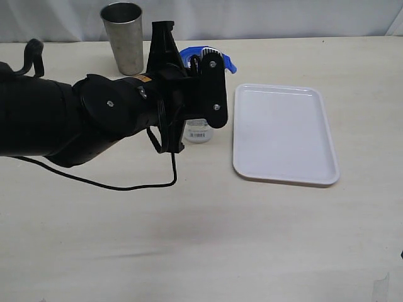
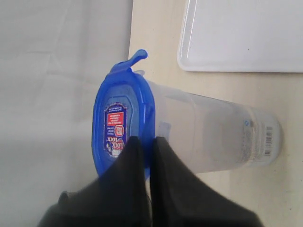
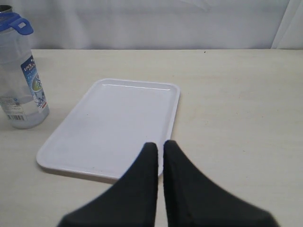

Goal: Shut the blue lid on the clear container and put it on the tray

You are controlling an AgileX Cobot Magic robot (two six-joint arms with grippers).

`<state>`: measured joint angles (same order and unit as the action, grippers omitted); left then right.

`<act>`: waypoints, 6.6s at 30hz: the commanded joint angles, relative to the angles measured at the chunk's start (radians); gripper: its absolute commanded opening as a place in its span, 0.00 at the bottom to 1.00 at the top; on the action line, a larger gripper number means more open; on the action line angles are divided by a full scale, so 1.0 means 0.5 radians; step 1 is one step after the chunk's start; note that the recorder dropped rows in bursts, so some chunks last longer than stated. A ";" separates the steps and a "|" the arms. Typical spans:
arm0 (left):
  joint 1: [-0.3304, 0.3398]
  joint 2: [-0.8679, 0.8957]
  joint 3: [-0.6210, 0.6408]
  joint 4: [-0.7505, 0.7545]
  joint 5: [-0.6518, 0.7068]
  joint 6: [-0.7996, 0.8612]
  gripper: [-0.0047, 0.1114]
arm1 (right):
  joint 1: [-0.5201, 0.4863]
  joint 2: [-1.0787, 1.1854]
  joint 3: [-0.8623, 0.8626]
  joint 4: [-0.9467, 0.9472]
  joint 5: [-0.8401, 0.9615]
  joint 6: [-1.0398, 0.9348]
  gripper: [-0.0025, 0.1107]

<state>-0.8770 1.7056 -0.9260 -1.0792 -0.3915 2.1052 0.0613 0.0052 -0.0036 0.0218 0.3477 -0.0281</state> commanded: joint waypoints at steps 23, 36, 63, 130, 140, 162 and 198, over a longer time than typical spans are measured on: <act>-0.016 -0.013 0.012 -0.027 -0.044 -0.019 0.04 | -0.011 -0.010 0.007 -0.016 -0.006 -0.011 0.06; -0.016 -0.013 0.012 -0.027 0.026 -0.009 0.04 | -0.011 -0.010 0.007 -0.016 -0.006 -0.011 0.06; -0.016 -0.013 0.012 -0.027 0.026 0.020 0.25 | -0.011 -0.010 0.007 -0.016 -0.006 -0.011 0.06; 0.119 -0.017 0.008 -0.688 -0.854 -0.318 0.04 | -0.011 -0.010 0.007 -0.016 -0.006 -0.011 0.06; 0.571 -0.021 0.008 0.160 0.012 -1.729 0.04 | -0.011 -0.010 0.007 -0.016 -0.006 -0.011 0.06; 1.395 0.097 0.319 3.445 -1.041 -5.096 0.04 | -0.011 -0.010 0.007 -0.020 -0.006 -0.021 0.06; 1.474 0.502 0.311 3.607 -1.397 -4.884 0.04 | -0.007 1.007 -0.881 -0.503 -1.351 0.851 0.06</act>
<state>-0.1400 1.9539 -0.7719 0.7244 -1.0803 -0.3359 0.0613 0.3914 -0.3610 -0.1411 -0.4361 0.3310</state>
